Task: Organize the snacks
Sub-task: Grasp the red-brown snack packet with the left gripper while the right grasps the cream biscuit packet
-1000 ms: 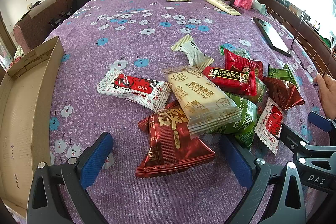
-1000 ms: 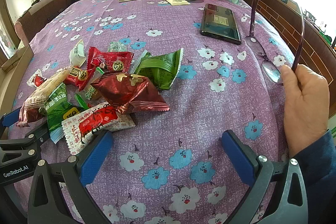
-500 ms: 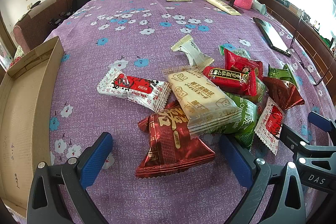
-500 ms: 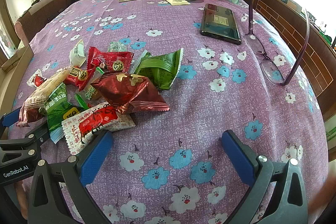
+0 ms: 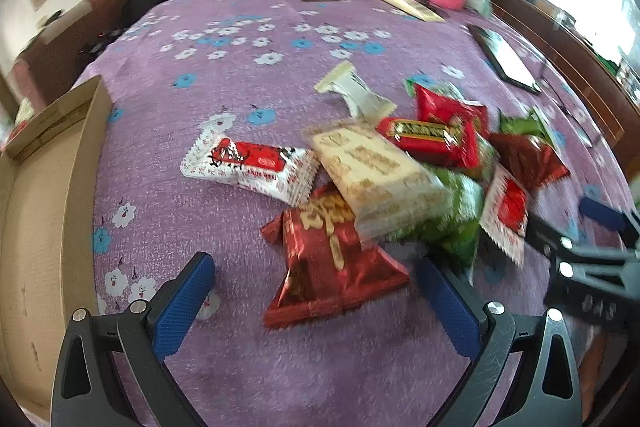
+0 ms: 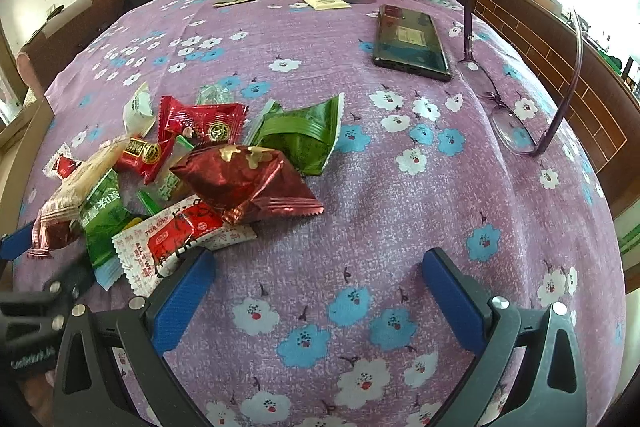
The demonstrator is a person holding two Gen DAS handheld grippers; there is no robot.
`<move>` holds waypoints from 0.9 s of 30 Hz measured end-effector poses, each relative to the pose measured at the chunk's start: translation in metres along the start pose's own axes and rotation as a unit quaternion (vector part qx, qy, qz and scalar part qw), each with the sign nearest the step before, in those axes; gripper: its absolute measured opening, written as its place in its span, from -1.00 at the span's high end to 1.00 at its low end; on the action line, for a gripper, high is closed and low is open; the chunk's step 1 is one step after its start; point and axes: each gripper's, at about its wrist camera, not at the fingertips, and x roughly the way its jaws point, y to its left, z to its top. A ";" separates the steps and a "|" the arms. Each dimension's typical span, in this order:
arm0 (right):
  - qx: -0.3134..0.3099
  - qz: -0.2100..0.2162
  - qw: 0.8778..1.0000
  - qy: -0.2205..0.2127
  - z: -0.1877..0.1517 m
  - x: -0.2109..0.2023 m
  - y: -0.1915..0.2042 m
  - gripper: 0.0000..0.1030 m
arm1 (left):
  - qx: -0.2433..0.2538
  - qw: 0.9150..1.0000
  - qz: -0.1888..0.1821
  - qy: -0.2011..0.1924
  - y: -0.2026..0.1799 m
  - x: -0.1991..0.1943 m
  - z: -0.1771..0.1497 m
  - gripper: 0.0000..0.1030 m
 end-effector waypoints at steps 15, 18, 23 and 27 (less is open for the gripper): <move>-0.021 0.159 0.985 -0.058 -0.020 -0.074 0.001 -0.57 | -0.025 0.993 -0.113 -0.018 0.057 -0.050 -0.012 -0.42; -0.017 0.168 0.984 -0.057 -0.018 -0.076 0.003 -0.23 | -0.045 0.991 -0.127 0.008 0.061 -0.040 -0.003 -0.16; -0.007 0.169 0.984 -0.063 -0.017 -0.078 0.001 -0.23 | -0.068 0.985 -0.155 0.022 0.060 -0.035 0.011 -0.16; 0.006 0.168 0.984 -0.066 -0.016 -0.078 -0.006 -0.23 | -0.070 0.985 -0.155 0.025 0.050 -0.027 0.027 0.00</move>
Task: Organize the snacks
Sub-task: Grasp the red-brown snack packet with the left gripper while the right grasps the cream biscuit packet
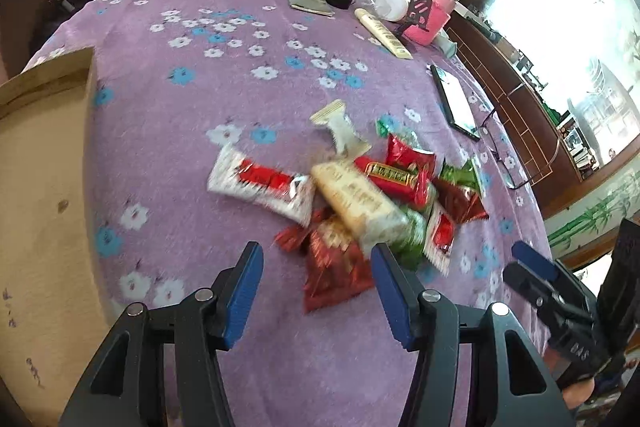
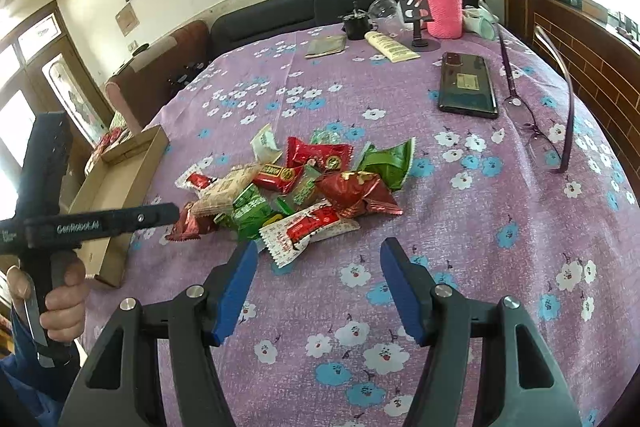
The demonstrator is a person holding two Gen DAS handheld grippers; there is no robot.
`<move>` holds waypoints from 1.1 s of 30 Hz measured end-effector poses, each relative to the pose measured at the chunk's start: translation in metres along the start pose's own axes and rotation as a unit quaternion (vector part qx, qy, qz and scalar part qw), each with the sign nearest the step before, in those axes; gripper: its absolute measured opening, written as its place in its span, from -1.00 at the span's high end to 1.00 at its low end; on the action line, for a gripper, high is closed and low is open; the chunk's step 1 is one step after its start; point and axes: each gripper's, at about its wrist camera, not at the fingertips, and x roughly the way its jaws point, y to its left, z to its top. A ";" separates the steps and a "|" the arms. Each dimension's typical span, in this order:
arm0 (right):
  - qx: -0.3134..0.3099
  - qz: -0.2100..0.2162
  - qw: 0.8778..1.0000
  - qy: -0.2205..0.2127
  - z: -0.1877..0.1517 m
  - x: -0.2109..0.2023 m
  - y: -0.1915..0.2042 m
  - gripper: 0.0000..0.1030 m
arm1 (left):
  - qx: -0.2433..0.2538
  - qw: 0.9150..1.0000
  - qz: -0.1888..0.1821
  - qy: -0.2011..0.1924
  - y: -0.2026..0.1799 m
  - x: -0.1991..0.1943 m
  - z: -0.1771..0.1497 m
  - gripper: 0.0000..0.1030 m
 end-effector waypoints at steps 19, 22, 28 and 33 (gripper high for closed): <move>-0.049 0.020 0.999 0.014 0.027 0.018 0.037 -0.23 | 0.060 0.997 0.047 -0.003 -0.009 0.026 -0.019 0.27; -0.059 0.033 0.997 0.025 0.041 0.032 0.052 -0.19 | 0.064 0.996 0.054 -0.013 -0.011 0.028 -0.017 0.28; -0.063 0.058 0.993 0.087 0.064 0.074 0.073 0.09 | 0.048 0.998 0.043 -0.016 0.000 0.017 -0.026 0.35; -0.082 0.042 0.988 0.123 0.069 0.104 0.088 0.09 | 0.038 0.999 0.032 -0.018 0.009 0.006 -0.035 0.36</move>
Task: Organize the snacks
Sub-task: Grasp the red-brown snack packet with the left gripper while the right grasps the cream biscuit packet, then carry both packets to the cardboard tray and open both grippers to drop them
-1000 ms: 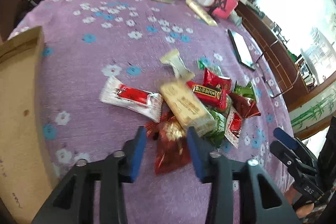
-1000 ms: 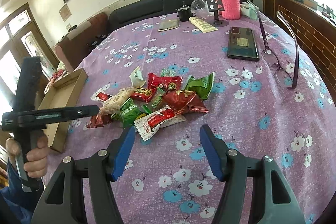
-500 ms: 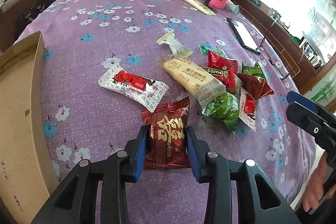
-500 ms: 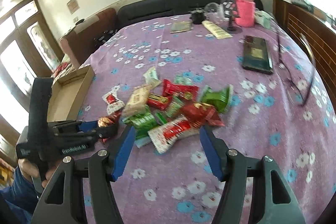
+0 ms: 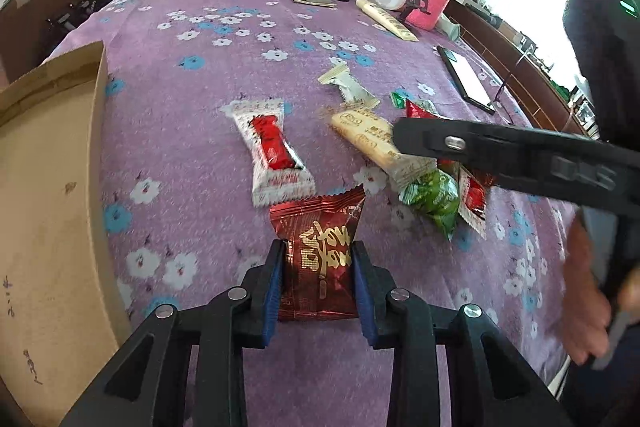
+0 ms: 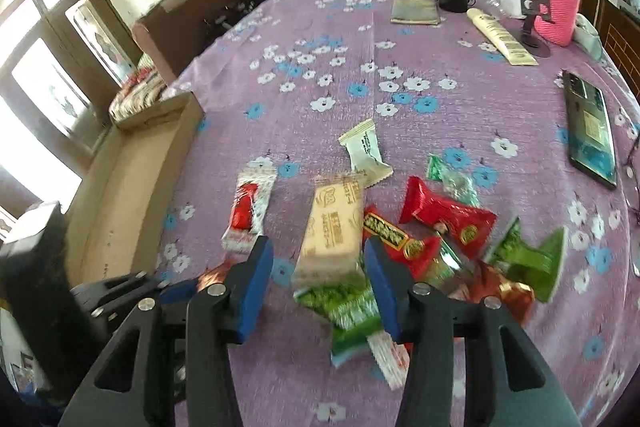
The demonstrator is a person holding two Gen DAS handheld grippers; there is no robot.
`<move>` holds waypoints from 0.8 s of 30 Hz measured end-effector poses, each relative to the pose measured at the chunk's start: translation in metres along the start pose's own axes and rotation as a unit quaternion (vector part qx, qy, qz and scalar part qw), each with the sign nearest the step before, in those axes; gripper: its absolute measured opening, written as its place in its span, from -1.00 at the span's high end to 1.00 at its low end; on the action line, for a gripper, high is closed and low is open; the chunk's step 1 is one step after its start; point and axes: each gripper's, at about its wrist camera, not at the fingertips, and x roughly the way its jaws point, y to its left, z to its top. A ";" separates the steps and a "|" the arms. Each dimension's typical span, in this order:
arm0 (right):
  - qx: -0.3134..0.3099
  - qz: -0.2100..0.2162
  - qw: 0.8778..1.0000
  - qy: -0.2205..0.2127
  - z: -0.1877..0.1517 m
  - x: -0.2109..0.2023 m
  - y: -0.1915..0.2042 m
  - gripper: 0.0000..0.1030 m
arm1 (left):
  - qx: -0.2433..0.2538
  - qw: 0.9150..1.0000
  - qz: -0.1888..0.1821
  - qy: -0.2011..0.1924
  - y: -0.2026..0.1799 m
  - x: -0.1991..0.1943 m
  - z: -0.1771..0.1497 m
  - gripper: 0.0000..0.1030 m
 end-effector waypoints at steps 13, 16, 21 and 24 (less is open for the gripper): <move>-0.083 -0.096 0.991 0.031 0.003 0.039 0.030 0.10 | -0.001 1.000 -0.011 -0.016 0.007 -0.015 -0.009 0.36; -0.087 -0.097 0.991 0.032 0.003 0.045 0.032 0.19 | -0.002 1.000 -0.011 -0.017 0.008 -0.016 -0.009 0.36; -0.065 -0.074 0.995 0.032 -0.001 0.043 0.026 0.36 | -0.004 1.000 -0.008 -0.023 0.010 -0.020 -0.009 0.36; -0.049 -0.057 0.997 0.017 -0.006 0.032 0.024 0.36 | -0.007 1.000 -0.008 -0.025 0.013 -0.023 -0.009 0.36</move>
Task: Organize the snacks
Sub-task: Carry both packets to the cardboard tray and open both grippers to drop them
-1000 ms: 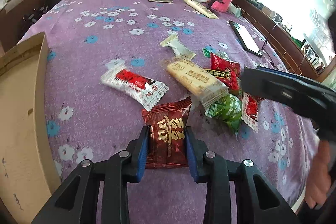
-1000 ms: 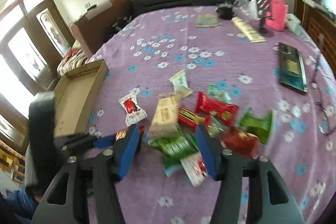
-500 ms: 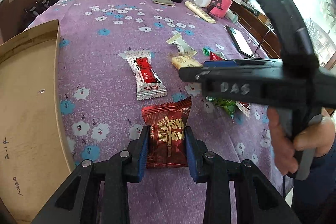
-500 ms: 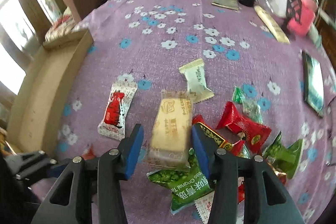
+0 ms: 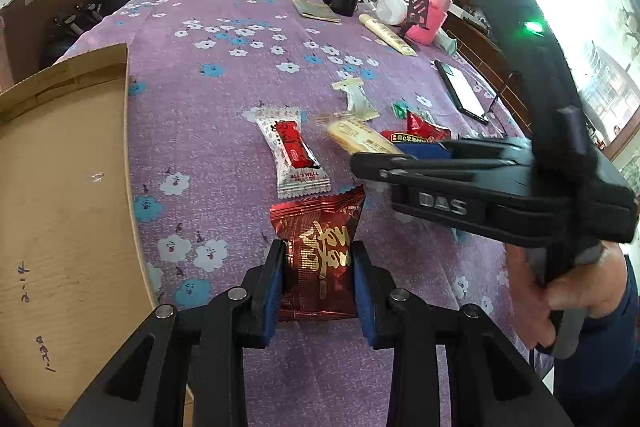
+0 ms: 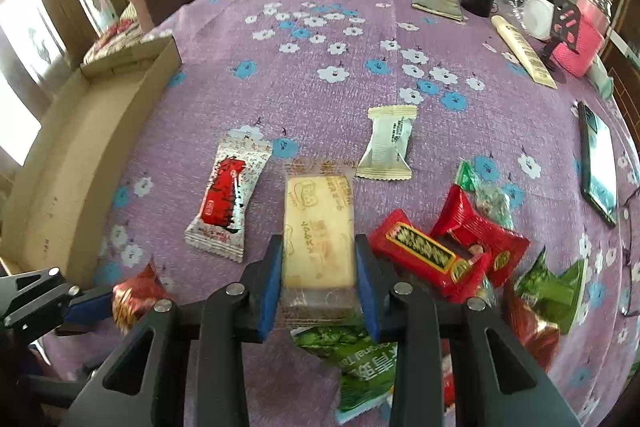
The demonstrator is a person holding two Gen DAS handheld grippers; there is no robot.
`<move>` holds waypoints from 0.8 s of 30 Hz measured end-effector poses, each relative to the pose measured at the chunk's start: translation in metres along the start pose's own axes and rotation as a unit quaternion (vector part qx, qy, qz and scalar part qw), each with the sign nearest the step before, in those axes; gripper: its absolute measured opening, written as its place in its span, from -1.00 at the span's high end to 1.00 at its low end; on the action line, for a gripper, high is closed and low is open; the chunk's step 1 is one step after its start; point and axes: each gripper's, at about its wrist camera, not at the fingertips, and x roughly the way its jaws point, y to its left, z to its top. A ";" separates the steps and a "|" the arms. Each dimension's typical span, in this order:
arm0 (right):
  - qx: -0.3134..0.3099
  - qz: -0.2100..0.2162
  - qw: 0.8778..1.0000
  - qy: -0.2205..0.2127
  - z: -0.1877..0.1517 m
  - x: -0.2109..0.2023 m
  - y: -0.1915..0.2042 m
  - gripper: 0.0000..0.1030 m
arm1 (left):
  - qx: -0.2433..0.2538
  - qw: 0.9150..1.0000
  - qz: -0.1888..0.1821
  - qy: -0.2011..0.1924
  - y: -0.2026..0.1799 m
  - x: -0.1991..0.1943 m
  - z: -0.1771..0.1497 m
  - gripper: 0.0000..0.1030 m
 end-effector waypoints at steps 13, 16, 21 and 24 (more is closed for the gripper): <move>0.011 0.068 0.996 -0.052 -0.012 -0.045 0.024 0.36 | -0.030 0.999 0.016 -0.040 0.027 -0.031 0.009 0.36; 0.004 0.095 0.994 -0.054 -0.013 -0.050 0.040 0.36 | -0.043 0.997 0.026 -0.053 0.042 -0.042 0.009 0.36; -0.019 0.138 0.989 -0.048 -0.012 -0.052 0.073 0.36 | -0.076 0.993 0.052 -0.074 0.077 -0.061 0.007 0.35; -0.035 0.164 0.985 -0.040 -0.008 -0.051 0.095 0.36 | -0.102 0.989 0.074 -0.084 0.104 -0.072 0.004 0.35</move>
